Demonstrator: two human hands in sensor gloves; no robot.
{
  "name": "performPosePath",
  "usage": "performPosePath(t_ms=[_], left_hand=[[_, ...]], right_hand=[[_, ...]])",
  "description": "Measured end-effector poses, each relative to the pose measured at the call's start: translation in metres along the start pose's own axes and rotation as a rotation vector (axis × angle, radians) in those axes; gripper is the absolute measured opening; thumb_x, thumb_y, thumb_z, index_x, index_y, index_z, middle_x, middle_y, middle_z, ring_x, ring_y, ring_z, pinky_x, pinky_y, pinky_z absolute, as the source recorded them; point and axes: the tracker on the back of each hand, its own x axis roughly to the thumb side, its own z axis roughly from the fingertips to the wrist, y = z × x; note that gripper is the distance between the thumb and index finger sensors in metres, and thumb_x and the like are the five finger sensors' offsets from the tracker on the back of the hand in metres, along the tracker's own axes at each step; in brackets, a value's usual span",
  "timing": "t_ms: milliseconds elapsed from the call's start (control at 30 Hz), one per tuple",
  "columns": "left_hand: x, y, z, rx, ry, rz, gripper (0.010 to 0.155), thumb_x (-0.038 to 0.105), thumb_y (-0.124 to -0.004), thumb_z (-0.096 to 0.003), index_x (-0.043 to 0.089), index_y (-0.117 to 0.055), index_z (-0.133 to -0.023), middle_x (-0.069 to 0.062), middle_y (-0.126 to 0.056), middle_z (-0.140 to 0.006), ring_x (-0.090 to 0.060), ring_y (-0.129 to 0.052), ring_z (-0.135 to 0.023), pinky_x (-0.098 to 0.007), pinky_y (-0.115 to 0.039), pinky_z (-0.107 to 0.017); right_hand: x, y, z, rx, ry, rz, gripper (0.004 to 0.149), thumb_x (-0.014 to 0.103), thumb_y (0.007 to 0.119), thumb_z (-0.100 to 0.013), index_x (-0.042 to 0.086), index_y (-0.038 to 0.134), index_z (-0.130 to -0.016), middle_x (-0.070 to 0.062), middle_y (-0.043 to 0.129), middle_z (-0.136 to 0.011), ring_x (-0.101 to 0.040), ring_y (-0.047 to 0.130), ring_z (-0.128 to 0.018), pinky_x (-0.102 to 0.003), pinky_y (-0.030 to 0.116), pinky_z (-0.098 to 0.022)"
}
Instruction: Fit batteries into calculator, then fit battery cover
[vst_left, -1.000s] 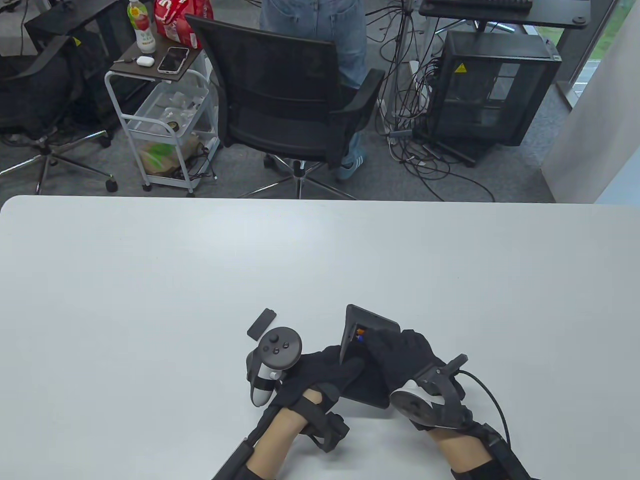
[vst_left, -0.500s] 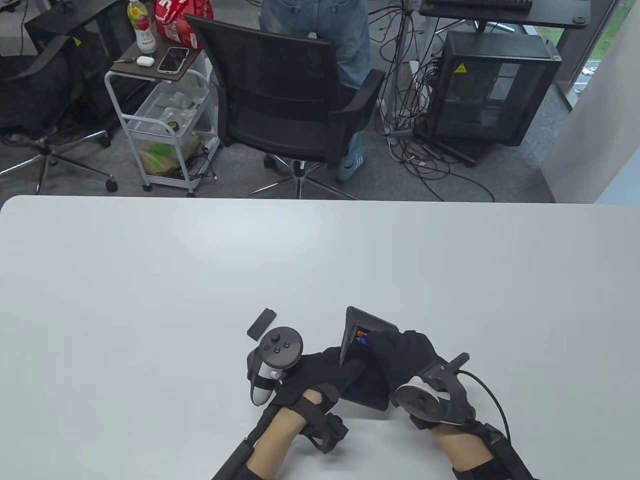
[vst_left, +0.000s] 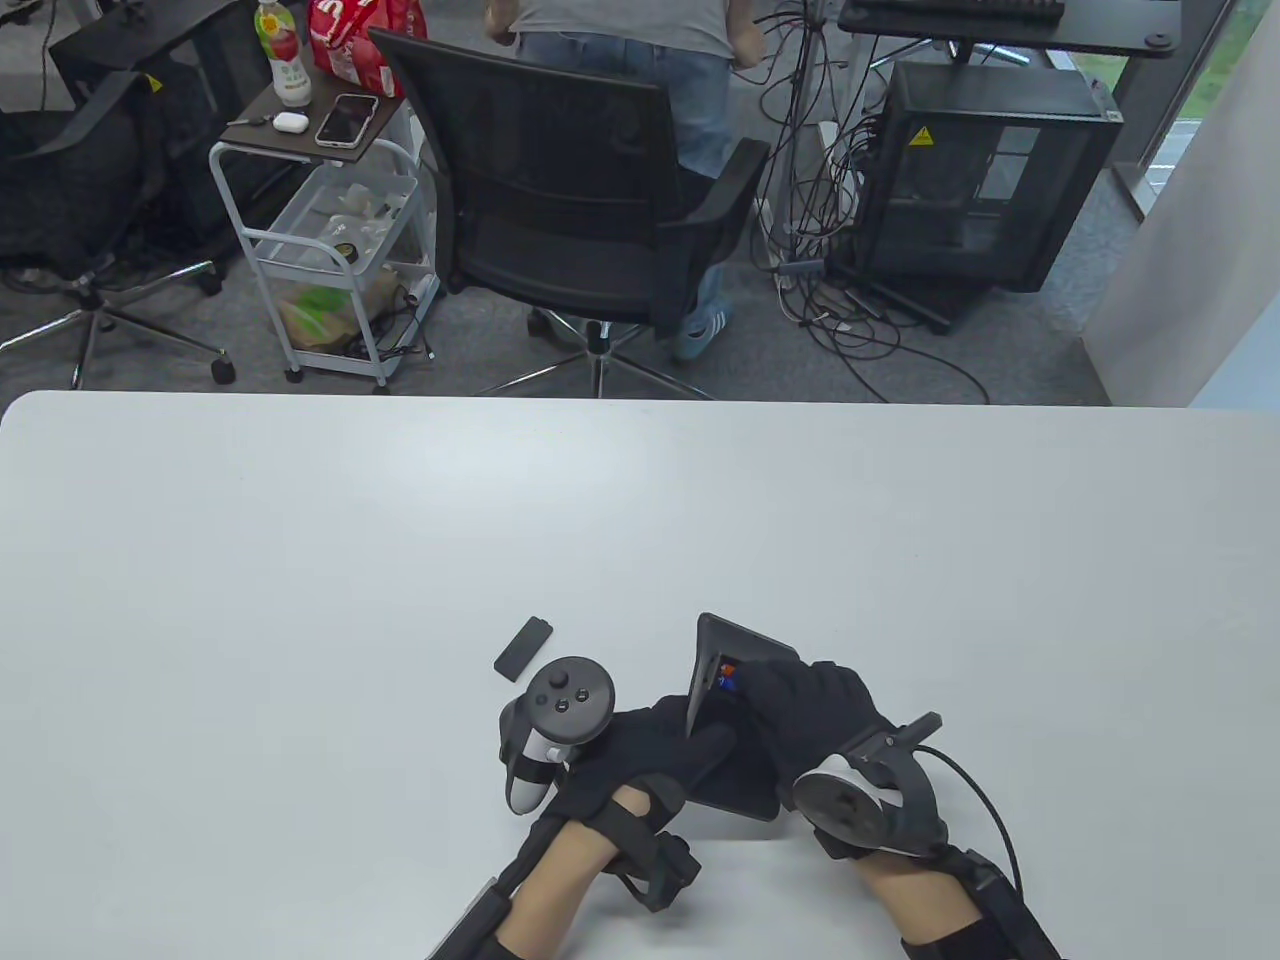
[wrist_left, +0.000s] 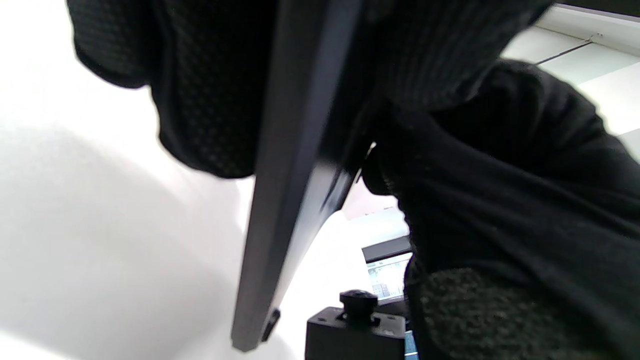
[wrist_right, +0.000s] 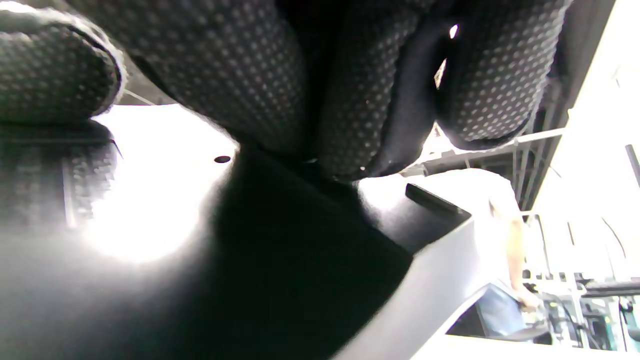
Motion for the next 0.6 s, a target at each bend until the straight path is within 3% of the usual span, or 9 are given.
performPosePath(t_ms=[500, 600], left_hand=[[-0.006, 0.003, -0.003, 0.012, 0.017, -0.032, 0.06, 0.049, -0.088, -0.0422, 0.003, -0.081, -0.081, -0.012, -0.101, -0.064, -0.024, -0.109, -0.044, -0.051, -0.085, -0.052], [-0.008, 0.006, -0.002, 0.047, 0.071, 0.018, 0.06, 0.048, -0.088, -0.0423, 0.004, -0.081, -0.081, -0.012, -0.102, -0.065, -0.025, -0.109, -0.045, -0.051, -0.084, -0.052]], right_hand=[[-0.005, 0.006, 0.001, 0.028, 0.033, 0.014, 0.044, 0.028, 0.096, -0.04, 0.019, 0.084, -0.082, -0.015, 0.092, -0.072, -0.033, 0.102, -0.047, -0.057, 0.084, -0.046], [-0.006, 0.004, 0.002, 0.002, 0.016, 0.011, 0.047, 0.031, 0.095, -0.041, 0.017, 0.083, -0.085, -0.015, 0.091, -0.074, -0.034, 0.102, -0.049, -0.057, 0.084, -0.047]])
